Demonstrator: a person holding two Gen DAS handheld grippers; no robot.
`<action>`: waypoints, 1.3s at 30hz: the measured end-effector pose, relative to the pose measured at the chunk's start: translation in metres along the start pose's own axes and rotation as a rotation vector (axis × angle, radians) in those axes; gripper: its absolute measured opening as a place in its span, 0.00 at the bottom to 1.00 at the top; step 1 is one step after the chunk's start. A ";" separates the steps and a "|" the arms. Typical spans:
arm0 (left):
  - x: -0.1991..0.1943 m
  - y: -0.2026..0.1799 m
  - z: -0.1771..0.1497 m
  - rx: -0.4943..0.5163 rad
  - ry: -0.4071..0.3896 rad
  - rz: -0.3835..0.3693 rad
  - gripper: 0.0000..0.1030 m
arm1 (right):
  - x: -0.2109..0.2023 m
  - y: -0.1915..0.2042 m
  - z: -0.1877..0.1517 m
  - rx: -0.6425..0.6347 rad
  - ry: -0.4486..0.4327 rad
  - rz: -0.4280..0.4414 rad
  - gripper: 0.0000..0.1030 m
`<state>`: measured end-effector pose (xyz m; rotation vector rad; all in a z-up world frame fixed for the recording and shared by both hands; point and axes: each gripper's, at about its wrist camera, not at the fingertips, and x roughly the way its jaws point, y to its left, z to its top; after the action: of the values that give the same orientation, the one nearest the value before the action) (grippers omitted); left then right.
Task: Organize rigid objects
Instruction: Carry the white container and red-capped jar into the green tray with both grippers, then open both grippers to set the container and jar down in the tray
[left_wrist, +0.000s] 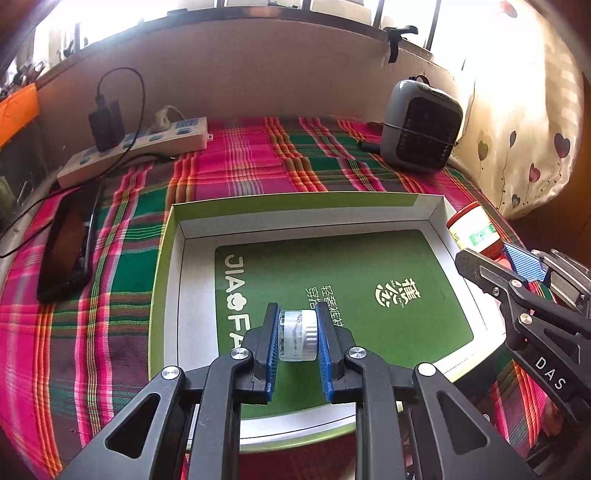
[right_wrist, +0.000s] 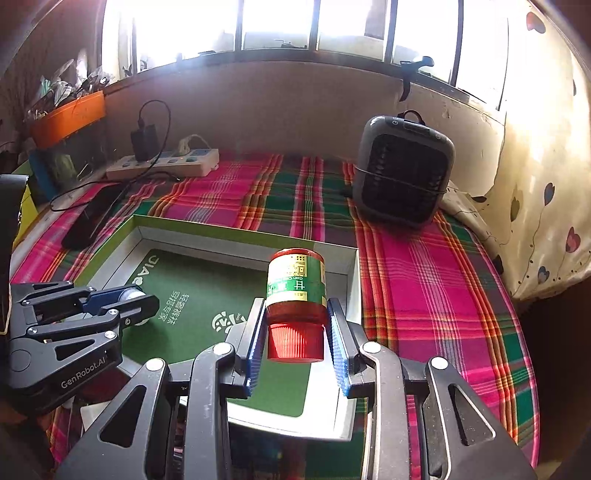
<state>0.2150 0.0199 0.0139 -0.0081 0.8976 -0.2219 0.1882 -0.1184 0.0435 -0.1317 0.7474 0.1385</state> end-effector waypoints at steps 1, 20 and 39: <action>0.001 0.000 0.000 0.000 0.003 0.002 0.18 | 0.001 0.001 0.000 -0.003 0.004 0.001 0.32; 0.005 0.000 -0.002 0.005 0.019 0.004 0.23 | 0.020 -0.002 -0.007 0.031 0.092 0.071 0.32; -0.012 -0.001 -0.005 -0.027 -0.004 -0.008 0.36 | 0.015 -0.005 -0.010 0.053 0.091 0.080 0.51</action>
<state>0.2040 0.0216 0.0204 -0.0371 0.8966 -0.2177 0.1932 -0.1235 0.0262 -0.0584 0.8472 0.1893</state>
